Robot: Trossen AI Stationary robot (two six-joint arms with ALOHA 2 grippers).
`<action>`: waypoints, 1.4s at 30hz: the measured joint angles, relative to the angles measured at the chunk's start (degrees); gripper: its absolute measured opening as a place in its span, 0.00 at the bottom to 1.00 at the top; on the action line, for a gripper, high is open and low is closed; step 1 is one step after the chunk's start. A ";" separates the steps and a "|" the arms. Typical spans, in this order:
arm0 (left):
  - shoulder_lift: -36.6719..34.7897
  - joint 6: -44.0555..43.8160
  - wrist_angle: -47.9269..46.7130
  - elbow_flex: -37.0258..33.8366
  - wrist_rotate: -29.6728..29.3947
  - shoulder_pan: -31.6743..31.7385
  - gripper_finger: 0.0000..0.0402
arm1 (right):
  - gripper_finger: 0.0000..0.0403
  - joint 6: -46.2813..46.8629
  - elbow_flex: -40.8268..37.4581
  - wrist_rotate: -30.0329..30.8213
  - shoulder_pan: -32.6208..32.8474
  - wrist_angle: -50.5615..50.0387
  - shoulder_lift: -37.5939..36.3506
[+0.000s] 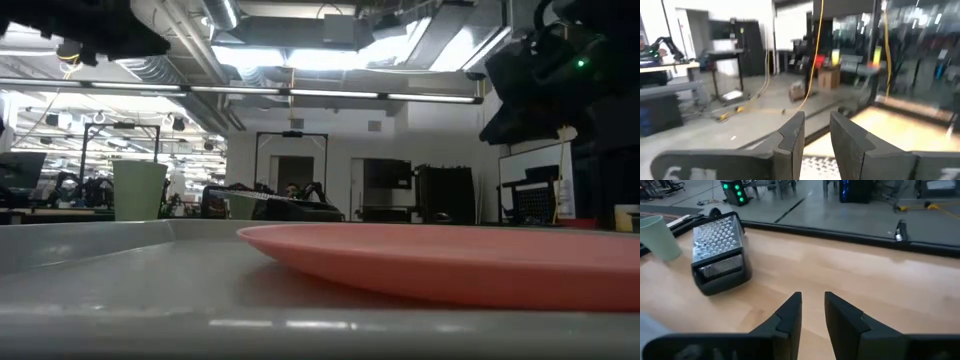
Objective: Pick and place plate/cup/fork/spoon on tray
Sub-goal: Put the cup on the serving tray
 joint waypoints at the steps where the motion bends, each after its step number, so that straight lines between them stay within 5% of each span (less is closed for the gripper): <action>1: 0.81 -1.85 -4.90 2.22 0.03 0.73 0.21 | 0.22 -0.02 -0.36 0.34 0.00 -0.36 -0.53; 7: 6.77 -21.11 -34.29 12.35 6.33 7.35 0.20 | 0.22 -0.56 -2.59 0.70 0.00 -0.59 -1.73; 10: 10.30 -27.38 -40.69 14.28 12.20 12.08 0.19 | 0.22 -1.19 -3.29 0.62 0.00 -0.86 -1.69; 16: 16.66 -28.91 -39.26 14.50 19.82 21.35 0.18 | 0.22 -1.39 -3.29 -0.61 0.00 -0.36 -1.69; 21: 21.52 -28.49 -36.55 14.55 24.95 27.39 0.18 | 0.22 -0.43 -3.29 -9.35 0.02 1.14 -1.64; 27: 23.68 -28.41 -36.17 14.55 30.68 30.16 0.18 | 0.22 -25.73 -3.29 -14.56 0.07 6.12 -1.64; 31: 23.73 -28.29 -34.09 14.53 30.64 30.16 0.18 | 0.22 -43.92 -4.36 -20.56 0.09 17.27 -1.64; 35: 23.73 -27.14 -31.88 14.53 30.69 30.16 0.18 | 0.22 -59.56 -14.33 -30.28 -0.51 42.18 -2.70; 39: 23.73 -26.81 -31.33 14.53 30.75 30.14 0.18 | 0.22 -65.79 -28.11 -42.06 -2.60 72.67 -4.22; 42: 23.74 -26.79 -31.38 14.53 31.21 30.11 0.18 | 0.22 -68.25 -28.26 -46.28 -3.67 75.57 -5.59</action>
